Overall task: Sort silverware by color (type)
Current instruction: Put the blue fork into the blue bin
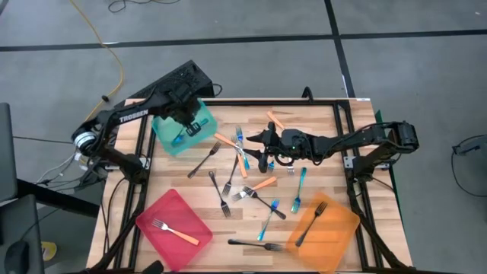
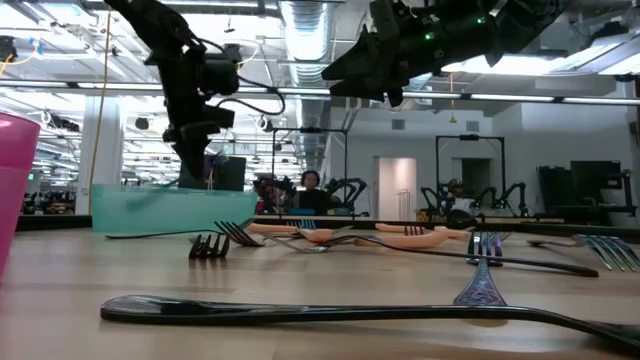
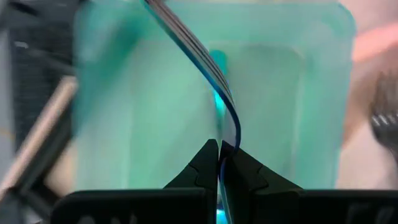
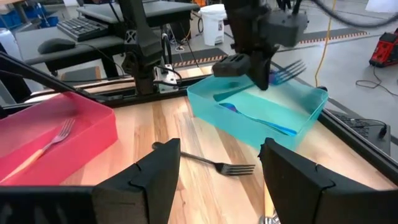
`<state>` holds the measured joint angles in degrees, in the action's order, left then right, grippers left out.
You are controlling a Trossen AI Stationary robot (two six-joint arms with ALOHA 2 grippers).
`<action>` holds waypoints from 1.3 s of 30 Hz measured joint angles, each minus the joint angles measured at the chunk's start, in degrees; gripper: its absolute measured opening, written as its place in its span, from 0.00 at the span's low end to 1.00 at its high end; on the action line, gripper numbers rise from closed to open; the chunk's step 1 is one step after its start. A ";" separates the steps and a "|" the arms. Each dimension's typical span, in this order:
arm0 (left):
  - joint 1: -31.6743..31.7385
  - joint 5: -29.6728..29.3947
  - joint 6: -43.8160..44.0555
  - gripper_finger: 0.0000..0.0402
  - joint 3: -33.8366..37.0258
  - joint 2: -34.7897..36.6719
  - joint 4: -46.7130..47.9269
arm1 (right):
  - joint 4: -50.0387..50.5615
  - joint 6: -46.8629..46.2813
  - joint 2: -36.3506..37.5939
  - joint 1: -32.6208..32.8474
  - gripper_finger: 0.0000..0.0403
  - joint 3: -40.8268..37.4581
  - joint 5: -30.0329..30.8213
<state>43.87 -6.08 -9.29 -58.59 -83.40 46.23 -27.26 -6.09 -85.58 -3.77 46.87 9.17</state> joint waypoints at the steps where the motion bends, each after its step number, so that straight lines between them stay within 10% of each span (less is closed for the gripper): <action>1: -0.06 0.45 -0.98 0.00 0.00 -0.42 -0.14 | -0.06 0.00 0.00 0.00 0.60 0.00 0.00; 39: -0.19 10.35 -13.14 0.00 -0.02 -9.57 0.32 | 0.25 0.48 0.00 -0.13 0.60 0.00 -0.07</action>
<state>43.68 4.27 -22.44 -58.61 -92.97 46.56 -27.00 -5.61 -85.58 -3.90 46.87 9.10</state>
